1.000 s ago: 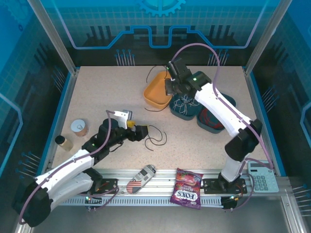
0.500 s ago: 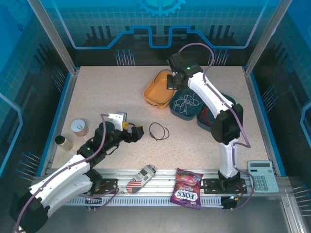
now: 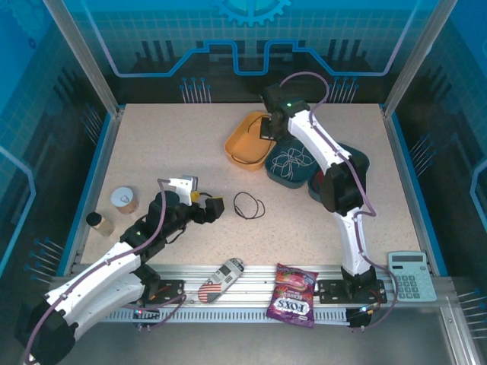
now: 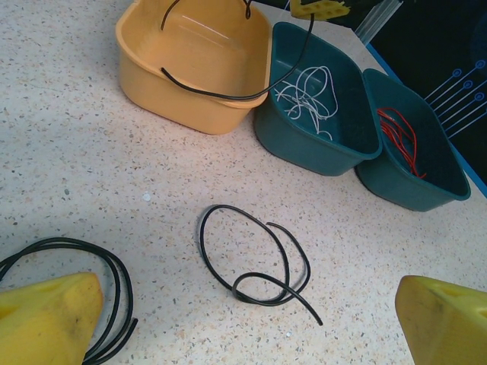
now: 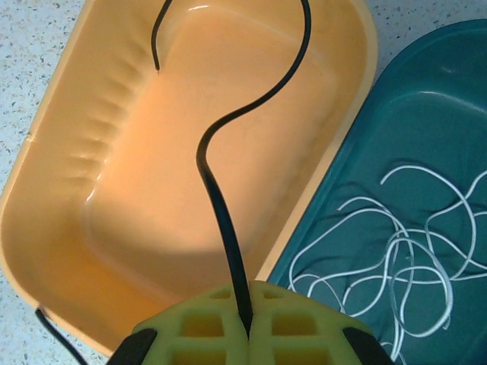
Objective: Untangle the cables
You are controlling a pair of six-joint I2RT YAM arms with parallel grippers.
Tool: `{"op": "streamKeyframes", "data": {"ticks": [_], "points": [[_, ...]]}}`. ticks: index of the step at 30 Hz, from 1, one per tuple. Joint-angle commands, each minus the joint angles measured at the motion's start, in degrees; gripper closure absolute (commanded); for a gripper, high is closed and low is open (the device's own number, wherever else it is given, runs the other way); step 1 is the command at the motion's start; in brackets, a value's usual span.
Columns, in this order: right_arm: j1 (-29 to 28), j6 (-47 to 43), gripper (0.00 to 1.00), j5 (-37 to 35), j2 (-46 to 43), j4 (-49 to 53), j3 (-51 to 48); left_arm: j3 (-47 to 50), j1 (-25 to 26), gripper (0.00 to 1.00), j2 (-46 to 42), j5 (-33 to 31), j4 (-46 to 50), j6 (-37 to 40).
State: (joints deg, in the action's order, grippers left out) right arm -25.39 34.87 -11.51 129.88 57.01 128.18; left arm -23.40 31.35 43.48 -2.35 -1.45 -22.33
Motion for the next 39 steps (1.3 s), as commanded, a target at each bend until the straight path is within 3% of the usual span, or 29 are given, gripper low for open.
{"op": "streamKeyframes", "data": {"ticks": [1, 6, 16, 25, 39], "points": [[1.27, 1.95, 1.00, -0.18, 2.53, 1.28, 2.91, 0.88, 0.34, 0.01, -0.77, -0.77, 0.99, 0.56], [2.07, 2.51, 1.00, -0.26, 4.98, 1.13, 4.31, 1.03, 0.36, 0.01, -1.01, -0.59, 1.11, 0.22], [4.18, 5.00, 1.00, 6.52, 3.77, -3.28, 2.03, 1.52, 0.33, 0.01, -1.12, -0.29, 0.57, -0.46], [3.38, 5.15, 1.00, 2.75, 2.07, -5.86, 0.05, 1.69, 0.36, 0.01, -1.19, -0.31, 0.42, -0.36], [-0.84, 0.97, 1.00, -1.39, 7.64, -2.85, 4.82, 1.12, 0.36, 0.01, -1.12, -0.82, 0.66, -0.49]]}}
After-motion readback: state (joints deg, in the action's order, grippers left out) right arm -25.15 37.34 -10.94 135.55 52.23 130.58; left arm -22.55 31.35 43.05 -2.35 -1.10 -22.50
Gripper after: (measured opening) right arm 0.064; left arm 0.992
